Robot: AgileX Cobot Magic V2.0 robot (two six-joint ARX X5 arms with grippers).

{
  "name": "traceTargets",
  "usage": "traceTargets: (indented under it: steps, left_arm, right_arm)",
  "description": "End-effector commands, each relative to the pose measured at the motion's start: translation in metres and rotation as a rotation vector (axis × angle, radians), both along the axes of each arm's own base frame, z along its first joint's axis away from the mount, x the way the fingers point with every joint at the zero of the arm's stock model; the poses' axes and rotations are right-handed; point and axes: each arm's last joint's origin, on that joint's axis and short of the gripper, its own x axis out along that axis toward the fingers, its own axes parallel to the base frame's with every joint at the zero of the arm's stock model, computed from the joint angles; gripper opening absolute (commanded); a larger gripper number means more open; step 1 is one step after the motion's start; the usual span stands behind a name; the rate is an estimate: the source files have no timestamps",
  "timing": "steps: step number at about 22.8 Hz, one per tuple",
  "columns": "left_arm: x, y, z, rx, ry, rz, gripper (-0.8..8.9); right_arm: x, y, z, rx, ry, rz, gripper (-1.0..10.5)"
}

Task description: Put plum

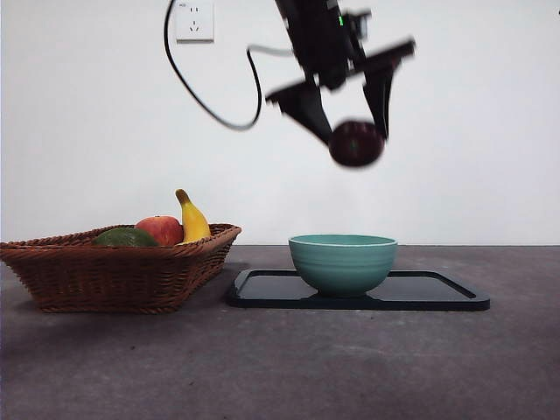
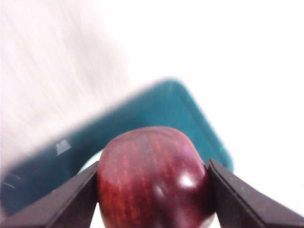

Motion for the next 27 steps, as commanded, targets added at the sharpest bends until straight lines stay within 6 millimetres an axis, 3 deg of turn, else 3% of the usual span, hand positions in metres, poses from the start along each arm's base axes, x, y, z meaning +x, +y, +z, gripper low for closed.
traceTargets:
  steps: [1, 6, 11, 21, 27]
  left_arm:
    - [0.003, 0.017, 0.033, -0.036, -0.073, 0.014, 2.75]
    - [-0.011, 0.084, 0.108, -0.087, -0.239, 0.143, 2.75]
    - [-0.034, 0.141, 0.149, -0.080, -0.349, 0.277, 2.75]
    - [-0.063, 0.180, 0.185, -0.116, -0.435, 0.328, 2.75]
    - [-0.110, 0.218, 0.223, -0.184, -0.546, 0.381, 2.75]
  right_arm:
    - [0.001, 0.001, 0.001, -0.004, -0.018, 0.007, 1.7]
    - [0.001, 0.001, 0.001, -0.004, -0.018, 0.008, 1.7]
    - [0.001, 0.001, 0.002, -0.007, -0.026, 0.015, 1.7]
    - [-0.001, 0.000, 0.003, -0.003, -0.039, 0.014, 1.7]
    - [-0.002, 0.000, 0.003, -0.007, -0.047, 0.022, 1.7]
